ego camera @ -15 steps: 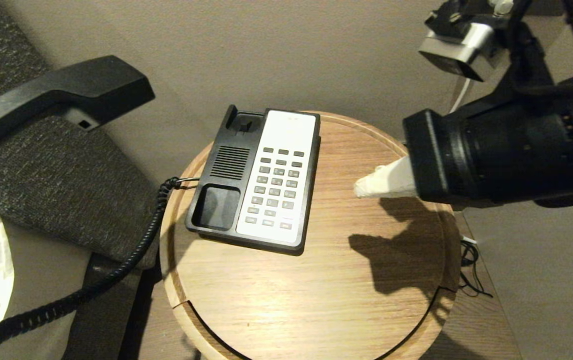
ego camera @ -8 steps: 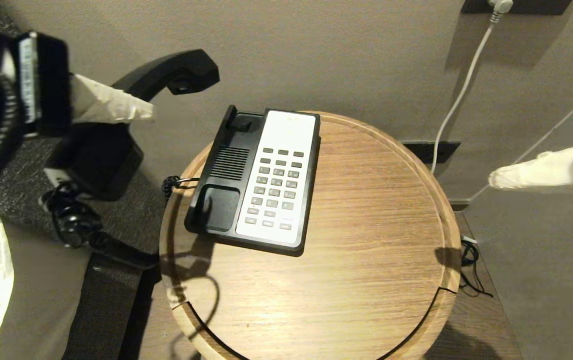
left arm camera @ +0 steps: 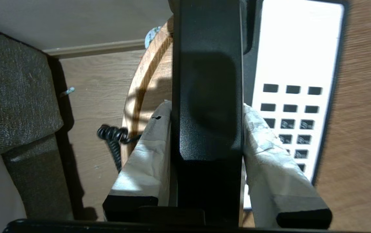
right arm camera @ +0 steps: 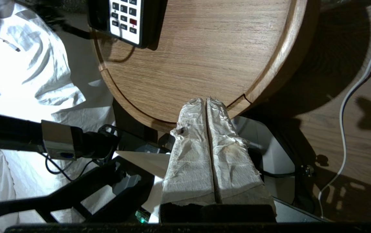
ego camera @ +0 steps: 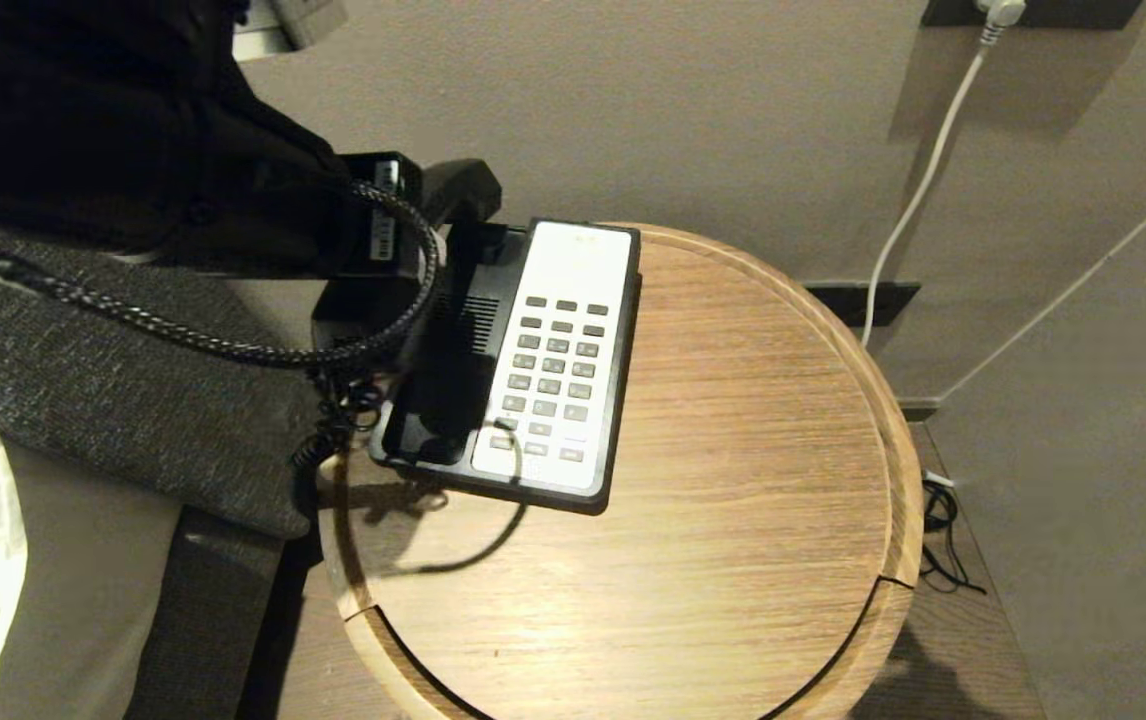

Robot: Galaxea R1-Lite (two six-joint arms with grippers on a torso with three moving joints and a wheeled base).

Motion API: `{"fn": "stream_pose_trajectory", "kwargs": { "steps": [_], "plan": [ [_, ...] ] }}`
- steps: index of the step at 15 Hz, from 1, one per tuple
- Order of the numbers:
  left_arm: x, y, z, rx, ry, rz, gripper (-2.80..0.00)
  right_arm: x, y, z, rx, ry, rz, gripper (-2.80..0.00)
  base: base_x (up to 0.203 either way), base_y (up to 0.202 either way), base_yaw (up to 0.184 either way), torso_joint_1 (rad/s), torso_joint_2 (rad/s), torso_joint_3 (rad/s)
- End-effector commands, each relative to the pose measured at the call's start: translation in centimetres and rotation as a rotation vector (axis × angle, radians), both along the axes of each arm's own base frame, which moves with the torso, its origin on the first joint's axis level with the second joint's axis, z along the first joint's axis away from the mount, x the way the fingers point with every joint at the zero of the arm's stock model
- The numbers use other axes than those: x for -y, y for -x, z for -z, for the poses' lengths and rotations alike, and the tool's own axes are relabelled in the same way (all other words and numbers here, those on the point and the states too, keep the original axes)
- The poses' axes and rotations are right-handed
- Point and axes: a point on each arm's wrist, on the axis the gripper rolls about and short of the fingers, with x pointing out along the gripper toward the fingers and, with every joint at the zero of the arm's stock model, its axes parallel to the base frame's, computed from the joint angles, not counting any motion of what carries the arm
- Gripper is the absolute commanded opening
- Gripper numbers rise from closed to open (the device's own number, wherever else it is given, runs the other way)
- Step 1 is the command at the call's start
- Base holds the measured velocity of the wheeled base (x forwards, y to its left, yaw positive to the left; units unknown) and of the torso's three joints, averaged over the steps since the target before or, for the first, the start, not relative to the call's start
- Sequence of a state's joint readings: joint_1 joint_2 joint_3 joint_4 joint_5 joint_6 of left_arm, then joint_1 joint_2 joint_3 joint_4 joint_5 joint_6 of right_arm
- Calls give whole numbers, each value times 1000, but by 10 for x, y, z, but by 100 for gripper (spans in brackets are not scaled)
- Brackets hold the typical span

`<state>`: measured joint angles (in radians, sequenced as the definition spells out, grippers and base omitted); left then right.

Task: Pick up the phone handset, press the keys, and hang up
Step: Put the handset back

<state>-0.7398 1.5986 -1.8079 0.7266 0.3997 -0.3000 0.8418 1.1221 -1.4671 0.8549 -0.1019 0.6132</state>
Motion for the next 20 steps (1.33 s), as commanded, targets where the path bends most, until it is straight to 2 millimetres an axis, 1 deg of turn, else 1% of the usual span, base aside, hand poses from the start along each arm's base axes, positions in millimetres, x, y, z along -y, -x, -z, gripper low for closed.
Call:
{"fn": "stream_pose_trajectory", "kwargs": {
  "steps": [1, 4, 7, 10, 12, 14, 17, 20],
  "plan": [
    [9, -10, 5, -12, -11, -4, -280, 6, 5, 1, 2, -6, 4, -280, 0, 0, 0, 0, 0, 0],
    [9, -10, -2, 5, 11, -7, -280, 7, 6, 6, -6, 3, 4, -280, 0, 0, 0, 0, 0, 0],
    [6, -6, -6, 20, 17, -20, -280, 7, 6, 9, -14, 13, 5, -280, 0, 0, 0, 0, 0, 0],
    [7, 1, -10, 41, 16, -23, -280, 7, 5, 13, -24, 24, 10, -280, 0, 0, 0, 0, 0, 0],
    [7, 10, -13, 50, 22, -4, -280, 7, 5, 17, -34, 35, 17, -280, 0, 0, 0, 0, 0, 0],
    [8, 22, -15, 41, 15, 36, -280, 7, 4, 19, -39, 39, 25, -280, 0, 0, 0, 0, 0, 0],
    [6, 28, -9, 6, -1, 19, -280, 7, 3, 19, -41, 41, 25, -280, 0, 0, 0, 0, 0, 0],
    [6, 28, 0, 1, -21, -35, -280, 7, 4, 20, -42, 43, 24, -280, 0, 0, 0, 0, 0, 0]
  ]
}}
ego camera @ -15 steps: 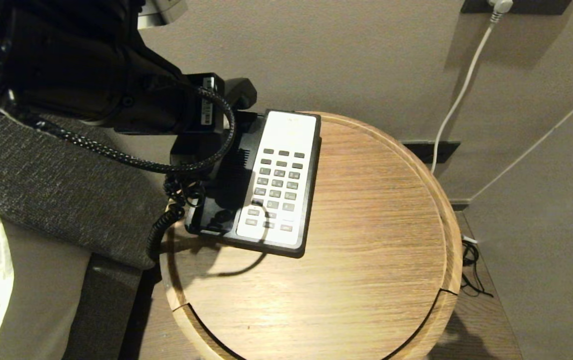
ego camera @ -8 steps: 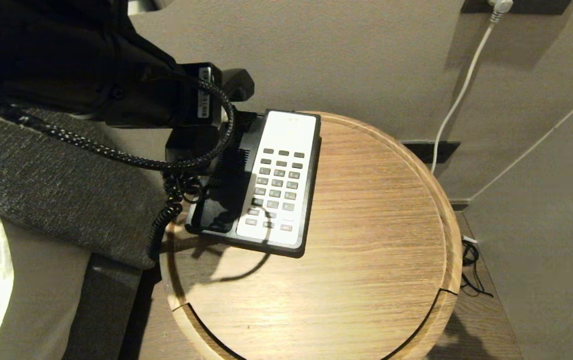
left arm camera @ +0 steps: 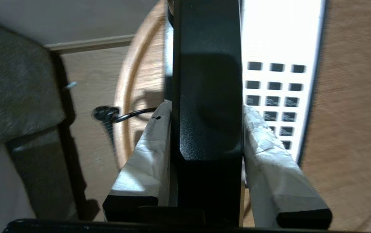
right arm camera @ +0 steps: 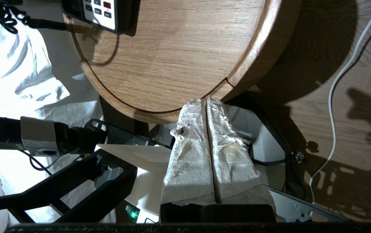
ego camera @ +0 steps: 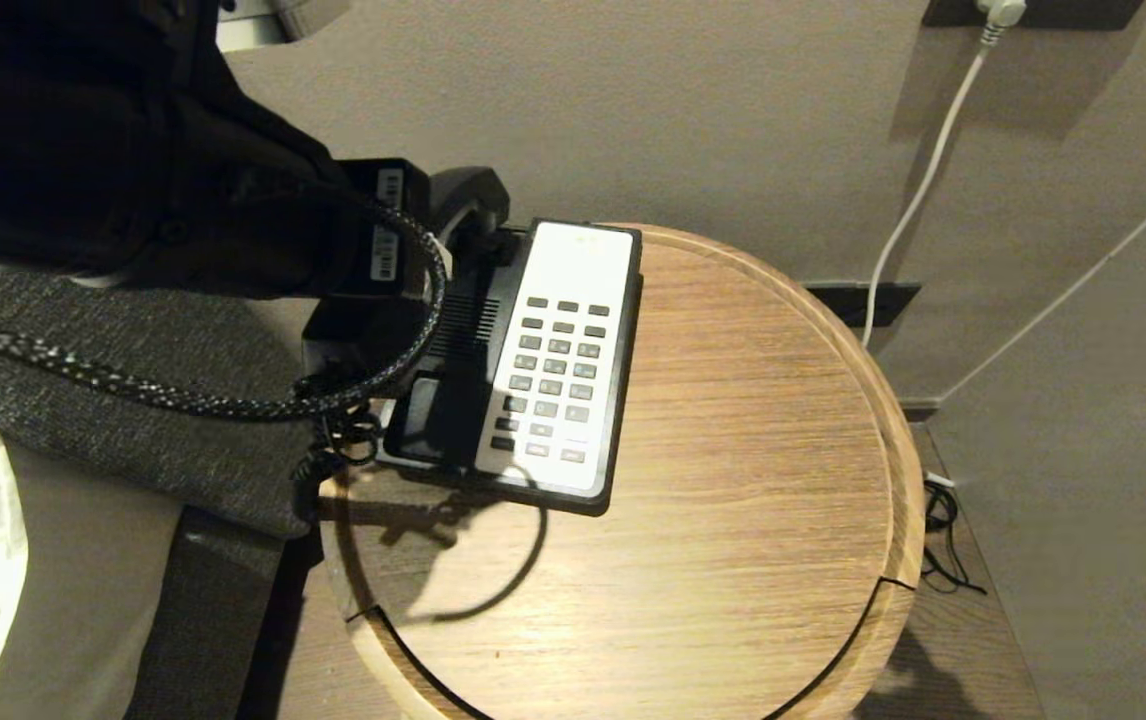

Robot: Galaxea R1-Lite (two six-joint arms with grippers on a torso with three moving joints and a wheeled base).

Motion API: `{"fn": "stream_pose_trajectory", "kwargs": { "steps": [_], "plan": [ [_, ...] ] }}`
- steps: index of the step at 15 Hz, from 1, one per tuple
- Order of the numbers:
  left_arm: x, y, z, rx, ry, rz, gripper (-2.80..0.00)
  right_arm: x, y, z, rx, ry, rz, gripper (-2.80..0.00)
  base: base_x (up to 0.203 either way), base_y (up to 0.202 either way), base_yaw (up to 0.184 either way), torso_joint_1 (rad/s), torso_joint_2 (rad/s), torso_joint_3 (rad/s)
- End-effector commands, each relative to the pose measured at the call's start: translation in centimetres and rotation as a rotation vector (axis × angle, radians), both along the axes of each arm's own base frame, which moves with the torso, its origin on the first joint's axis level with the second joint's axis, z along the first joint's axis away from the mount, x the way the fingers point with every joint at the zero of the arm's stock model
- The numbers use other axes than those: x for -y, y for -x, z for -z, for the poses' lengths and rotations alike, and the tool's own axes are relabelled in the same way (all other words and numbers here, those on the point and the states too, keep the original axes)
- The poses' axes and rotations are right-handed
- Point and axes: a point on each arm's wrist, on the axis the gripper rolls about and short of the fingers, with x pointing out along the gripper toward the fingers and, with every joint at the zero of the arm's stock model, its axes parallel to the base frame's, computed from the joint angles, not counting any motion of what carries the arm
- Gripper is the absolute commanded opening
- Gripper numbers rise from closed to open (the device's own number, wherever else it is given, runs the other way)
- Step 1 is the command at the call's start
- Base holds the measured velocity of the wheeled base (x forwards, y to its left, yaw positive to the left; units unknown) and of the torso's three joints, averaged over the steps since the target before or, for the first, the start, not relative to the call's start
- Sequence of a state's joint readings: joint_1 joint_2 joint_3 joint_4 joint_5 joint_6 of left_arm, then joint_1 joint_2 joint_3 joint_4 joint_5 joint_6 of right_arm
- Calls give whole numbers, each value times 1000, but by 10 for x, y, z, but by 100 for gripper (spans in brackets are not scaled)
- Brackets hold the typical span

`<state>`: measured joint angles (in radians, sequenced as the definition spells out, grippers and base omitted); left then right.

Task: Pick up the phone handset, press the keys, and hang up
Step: Put the handset back

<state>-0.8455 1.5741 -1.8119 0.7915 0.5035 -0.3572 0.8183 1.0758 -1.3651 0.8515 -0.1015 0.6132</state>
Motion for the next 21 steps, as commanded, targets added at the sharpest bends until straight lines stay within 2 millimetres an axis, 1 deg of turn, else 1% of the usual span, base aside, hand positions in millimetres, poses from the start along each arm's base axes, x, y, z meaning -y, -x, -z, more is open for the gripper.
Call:
{"fn": "stream_pose_trajectory", "kwargs": {
  "steps": [1, 6, 10, 21],
  "plan": [
    [0, 4, 3, 3, -5, -28, -280, 0, 0, 1, -8, 6, 0, -280, 0, 0, 0, 0, 0, 0],
    [5, 5, 2, 14, 15, -7, -280, -2, -1, 2, -13, 9, -4, -280, 0, 0, 0, 0, 0, 0],
    [9, 3, 12, -5, -9, -9, -280, -2, -1, 2, -14, 9, -6, -280, 0, 0, 0, 0, 0, 0],
    [19, -6, 21, -19, -28, -11, -280, -2, -1, 3, -15, 8, -9, -280, 0, 0, 0, 0, 0, 0]
  ]
}}
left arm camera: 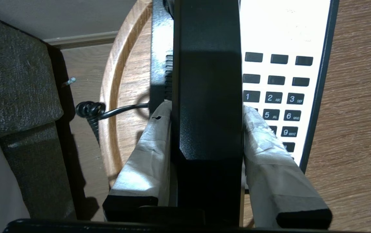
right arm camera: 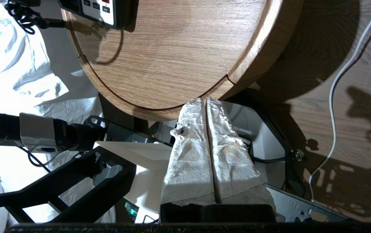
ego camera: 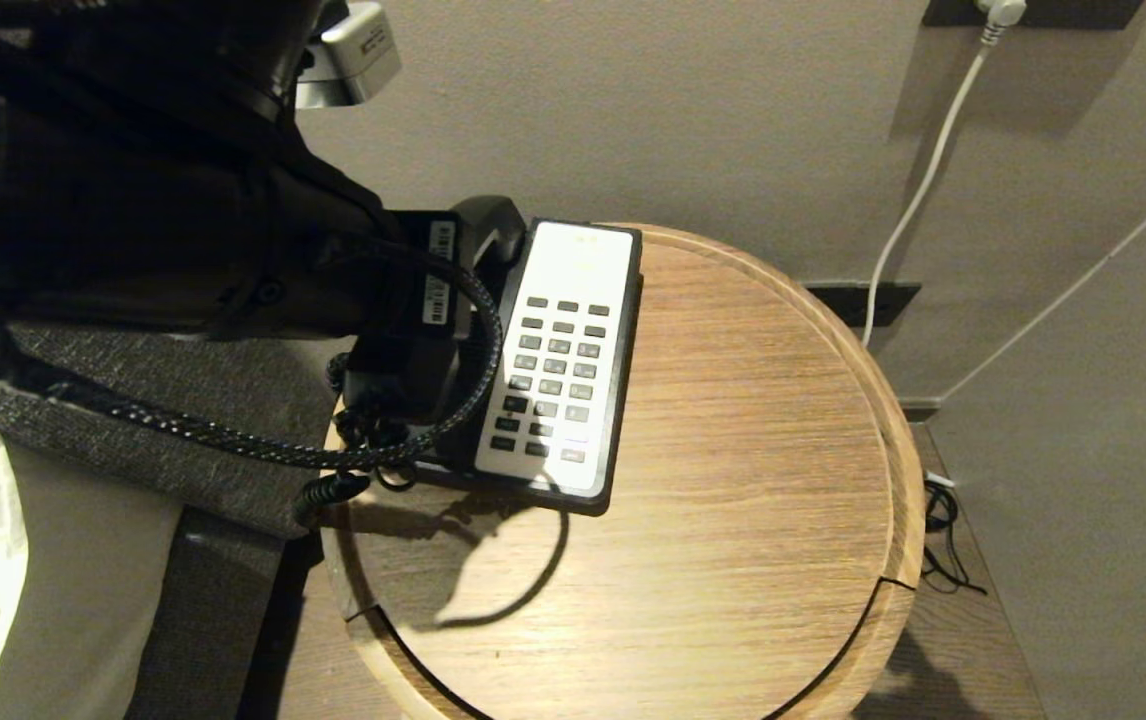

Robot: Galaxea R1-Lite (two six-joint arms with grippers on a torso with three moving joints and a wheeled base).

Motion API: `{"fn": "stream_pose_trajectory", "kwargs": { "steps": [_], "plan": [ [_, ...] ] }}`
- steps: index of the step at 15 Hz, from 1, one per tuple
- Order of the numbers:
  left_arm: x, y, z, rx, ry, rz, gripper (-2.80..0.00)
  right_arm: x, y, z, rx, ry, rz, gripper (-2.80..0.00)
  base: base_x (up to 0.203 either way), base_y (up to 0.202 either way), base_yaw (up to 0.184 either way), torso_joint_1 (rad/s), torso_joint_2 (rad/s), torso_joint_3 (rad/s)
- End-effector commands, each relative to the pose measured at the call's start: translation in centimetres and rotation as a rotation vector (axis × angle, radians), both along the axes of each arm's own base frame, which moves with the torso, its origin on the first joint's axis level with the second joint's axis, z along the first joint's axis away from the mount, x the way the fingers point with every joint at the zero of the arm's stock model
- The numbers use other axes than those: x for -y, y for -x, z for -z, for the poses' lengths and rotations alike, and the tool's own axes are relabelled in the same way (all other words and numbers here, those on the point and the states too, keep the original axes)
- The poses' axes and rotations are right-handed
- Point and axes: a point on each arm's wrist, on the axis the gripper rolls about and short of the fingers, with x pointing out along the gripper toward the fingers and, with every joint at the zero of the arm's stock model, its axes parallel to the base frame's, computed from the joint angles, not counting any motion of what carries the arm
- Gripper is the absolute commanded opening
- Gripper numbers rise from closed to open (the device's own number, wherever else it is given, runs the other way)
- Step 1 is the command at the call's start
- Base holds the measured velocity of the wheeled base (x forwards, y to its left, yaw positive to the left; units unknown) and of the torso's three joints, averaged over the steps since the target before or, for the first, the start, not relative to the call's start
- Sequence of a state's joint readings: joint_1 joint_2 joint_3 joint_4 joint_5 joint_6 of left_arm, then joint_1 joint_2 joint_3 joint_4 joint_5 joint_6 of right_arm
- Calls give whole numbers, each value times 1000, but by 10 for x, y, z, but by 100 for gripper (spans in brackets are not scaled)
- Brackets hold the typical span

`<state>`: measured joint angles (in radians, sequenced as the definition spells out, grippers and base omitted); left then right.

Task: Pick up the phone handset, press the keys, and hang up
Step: Put the handset back

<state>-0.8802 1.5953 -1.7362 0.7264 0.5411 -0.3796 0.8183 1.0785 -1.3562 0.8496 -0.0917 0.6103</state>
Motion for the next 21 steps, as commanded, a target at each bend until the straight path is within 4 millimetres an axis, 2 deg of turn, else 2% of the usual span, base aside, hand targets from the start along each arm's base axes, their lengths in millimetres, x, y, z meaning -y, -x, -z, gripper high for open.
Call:
{"fn": "stream_pose_trajectory", "kwargs": {
  "steps": [1, 6, 16, 21],
  "plan": [
    [3, -3, 5, -12, -14, -3, -280, 0, 0, 0, -6, 1, 2, -280, 0, 0, 0, 0, 0, 0],
    [3, -3, 18, -38, -28, -14, -280, -1, -1, 0, -3, -1, 1, -280, 0, 0, 0, 0, 0, 0],
    [2, -3, 24, -45, -34, -16, -280, -2, -2, 0, -5, 0, 0, -280, 0, 0, 0, 0, 0, 0],
    [-3, 0, 33, -62, -84, -9, -280, -2, -2, 0, -3, 0, -1, -280, 0, 0, 0, 0, 0, 0]
  ]
}}
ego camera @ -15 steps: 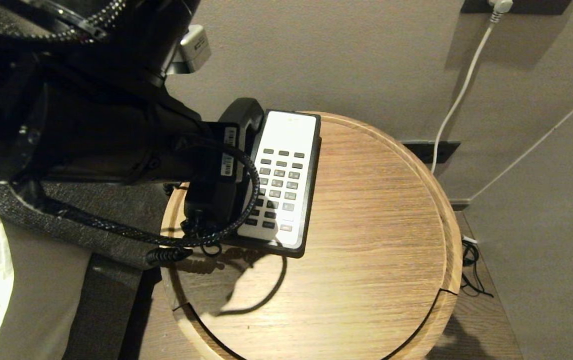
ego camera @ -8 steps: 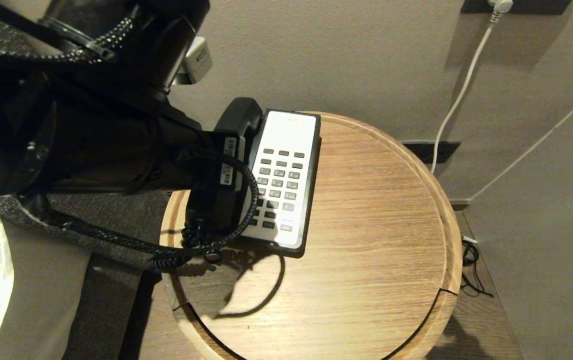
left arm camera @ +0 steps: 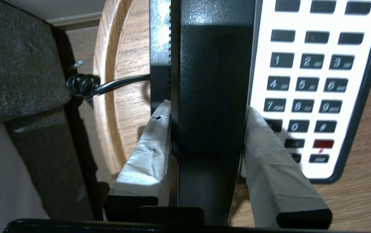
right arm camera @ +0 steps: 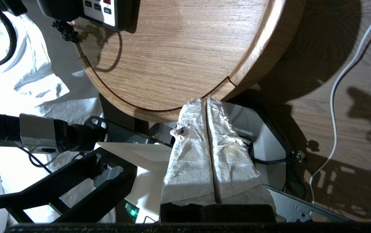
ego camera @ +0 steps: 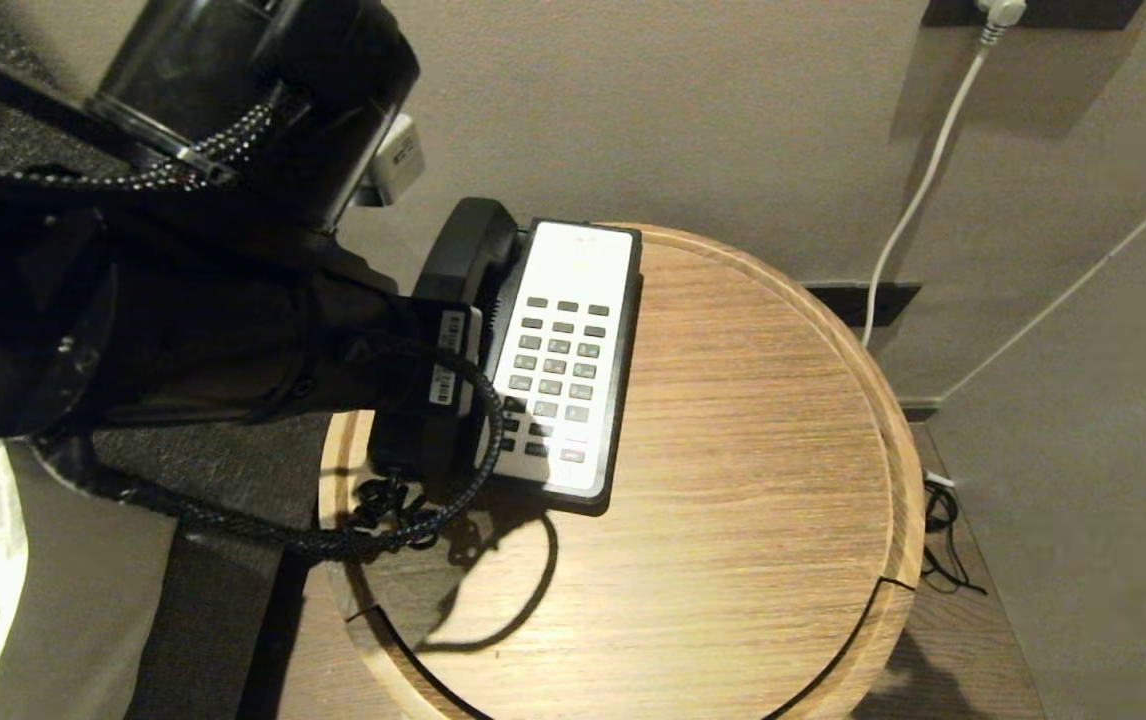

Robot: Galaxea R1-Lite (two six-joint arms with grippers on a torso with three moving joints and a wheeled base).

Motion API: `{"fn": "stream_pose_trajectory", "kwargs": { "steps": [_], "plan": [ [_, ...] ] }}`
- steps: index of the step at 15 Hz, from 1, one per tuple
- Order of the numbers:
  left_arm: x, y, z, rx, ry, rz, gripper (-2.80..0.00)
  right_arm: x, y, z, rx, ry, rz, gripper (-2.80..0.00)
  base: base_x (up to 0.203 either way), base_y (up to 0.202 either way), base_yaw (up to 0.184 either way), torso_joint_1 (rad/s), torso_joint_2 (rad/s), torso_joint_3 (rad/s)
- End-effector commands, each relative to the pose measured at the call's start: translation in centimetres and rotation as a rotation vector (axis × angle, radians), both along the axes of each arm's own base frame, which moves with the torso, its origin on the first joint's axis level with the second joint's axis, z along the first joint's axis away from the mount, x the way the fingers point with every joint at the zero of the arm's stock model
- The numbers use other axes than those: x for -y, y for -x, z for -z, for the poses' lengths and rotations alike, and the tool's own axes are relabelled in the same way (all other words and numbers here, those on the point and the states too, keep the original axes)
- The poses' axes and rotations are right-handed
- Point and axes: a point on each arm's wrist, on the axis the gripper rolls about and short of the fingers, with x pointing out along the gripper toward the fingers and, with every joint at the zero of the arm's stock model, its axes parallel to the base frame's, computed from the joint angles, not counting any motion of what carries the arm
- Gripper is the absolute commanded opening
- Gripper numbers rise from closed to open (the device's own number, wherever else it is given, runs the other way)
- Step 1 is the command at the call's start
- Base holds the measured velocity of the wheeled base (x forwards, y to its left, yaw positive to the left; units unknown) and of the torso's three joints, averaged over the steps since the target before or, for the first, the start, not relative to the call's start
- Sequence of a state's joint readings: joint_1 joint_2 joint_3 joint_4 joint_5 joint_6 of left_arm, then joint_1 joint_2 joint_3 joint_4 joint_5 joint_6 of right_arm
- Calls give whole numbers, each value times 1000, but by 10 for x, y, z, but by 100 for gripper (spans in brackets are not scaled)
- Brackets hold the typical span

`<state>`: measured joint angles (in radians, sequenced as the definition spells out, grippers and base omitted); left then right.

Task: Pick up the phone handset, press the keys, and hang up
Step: Put the handset back

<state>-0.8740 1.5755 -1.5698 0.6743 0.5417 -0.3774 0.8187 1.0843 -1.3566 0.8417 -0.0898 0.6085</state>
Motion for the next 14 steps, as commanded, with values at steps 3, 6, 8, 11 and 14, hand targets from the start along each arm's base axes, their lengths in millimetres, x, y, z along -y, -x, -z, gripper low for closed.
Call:
{"fn": "stream_pose_trajectory", "kwargs": {
  "steps": [3, 6, 8, 11, 14],
  "plan": [
    [-1, -2, 1, 29, 17, -2, 0, -1, -1, 1, -7, 3, 2, -280, 0, 0, 0, 0, 0, 0],
    [0, -2, 1, 30, 18, -2, 0, -1, -1, 1, -9, 5, 1, -280, 0, 0, 0, 0, 0, 0],
    [0, -2, 1, 31, 19, -2, 0, -1, -1, 1, -9, 5, 1, -280, 0, 0, 0, 0, 0, 0],
    [0, -3, -1, 45, 38, -1, 0, -2, -2, 2, -13, 8, 0, -280, 0, 0, 0, 0, 0, 0],
    [1, -4, -2, 52, 46, -1, 0, -2, -2, 2, -12, 9, -1, -280, 0, 0, 0, 0, 0, 0]
  ]
}}
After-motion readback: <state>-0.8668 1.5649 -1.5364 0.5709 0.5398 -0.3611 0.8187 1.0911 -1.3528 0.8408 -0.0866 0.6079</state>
